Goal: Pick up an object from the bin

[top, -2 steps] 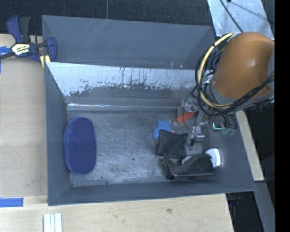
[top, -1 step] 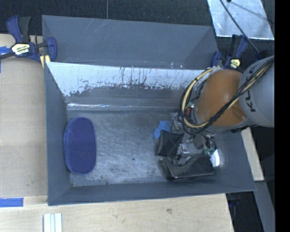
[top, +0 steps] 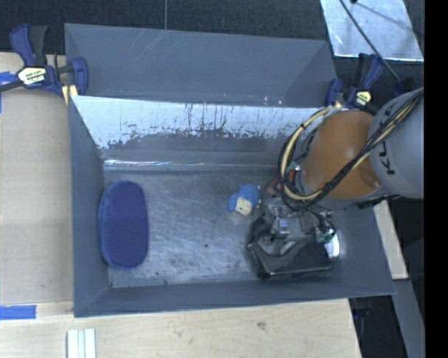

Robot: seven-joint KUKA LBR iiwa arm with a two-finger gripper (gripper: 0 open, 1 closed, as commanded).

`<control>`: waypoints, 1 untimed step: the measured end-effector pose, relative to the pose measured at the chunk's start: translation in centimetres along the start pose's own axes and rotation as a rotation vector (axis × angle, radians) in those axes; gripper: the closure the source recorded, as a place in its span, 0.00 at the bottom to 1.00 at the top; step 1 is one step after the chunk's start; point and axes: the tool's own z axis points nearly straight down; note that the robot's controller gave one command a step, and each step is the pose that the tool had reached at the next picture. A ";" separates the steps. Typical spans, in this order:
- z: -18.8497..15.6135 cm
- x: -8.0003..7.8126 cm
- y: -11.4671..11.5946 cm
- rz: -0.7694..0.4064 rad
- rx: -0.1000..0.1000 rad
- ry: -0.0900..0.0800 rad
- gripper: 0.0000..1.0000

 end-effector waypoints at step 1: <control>-5.9 -0.6 -0.7 -0.026 0.000 0.000 1.00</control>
Offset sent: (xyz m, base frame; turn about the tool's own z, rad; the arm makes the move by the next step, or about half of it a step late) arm 0.0033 -0.0056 0.0547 -0.0271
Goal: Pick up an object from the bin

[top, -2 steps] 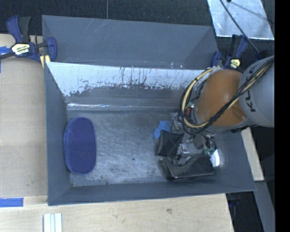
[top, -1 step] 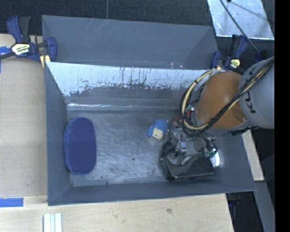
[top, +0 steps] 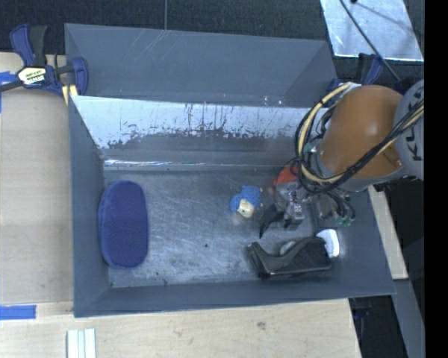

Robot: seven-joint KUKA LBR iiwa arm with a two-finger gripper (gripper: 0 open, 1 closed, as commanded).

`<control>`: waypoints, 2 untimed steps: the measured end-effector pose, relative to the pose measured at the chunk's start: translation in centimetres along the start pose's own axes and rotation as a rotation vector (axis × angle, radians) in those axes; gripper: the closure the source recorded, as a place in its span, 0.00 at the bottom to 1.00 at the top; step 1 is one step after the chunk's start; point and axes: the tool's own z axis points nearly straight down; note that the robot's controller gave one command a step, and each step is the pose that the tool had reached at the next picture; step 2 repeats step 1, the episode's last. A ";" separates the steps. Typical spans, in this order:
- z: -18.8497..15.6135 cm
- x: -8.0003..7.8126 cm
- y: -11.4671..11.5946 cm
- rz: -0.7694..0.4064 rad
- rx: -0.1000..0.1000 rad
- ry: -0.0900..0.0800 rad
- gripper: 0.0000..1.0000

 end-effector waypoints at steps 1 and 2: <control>-10.0 -0.7 0.2 0.025 0.000 -0.004 1.00; -10.0 -0.7 0.2 0.025 0.000 -0.004 1.00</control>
Offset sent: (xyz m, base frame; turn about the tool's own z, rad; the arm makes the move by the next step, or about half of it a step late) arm 0.0029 0.0033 0.0947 0.0255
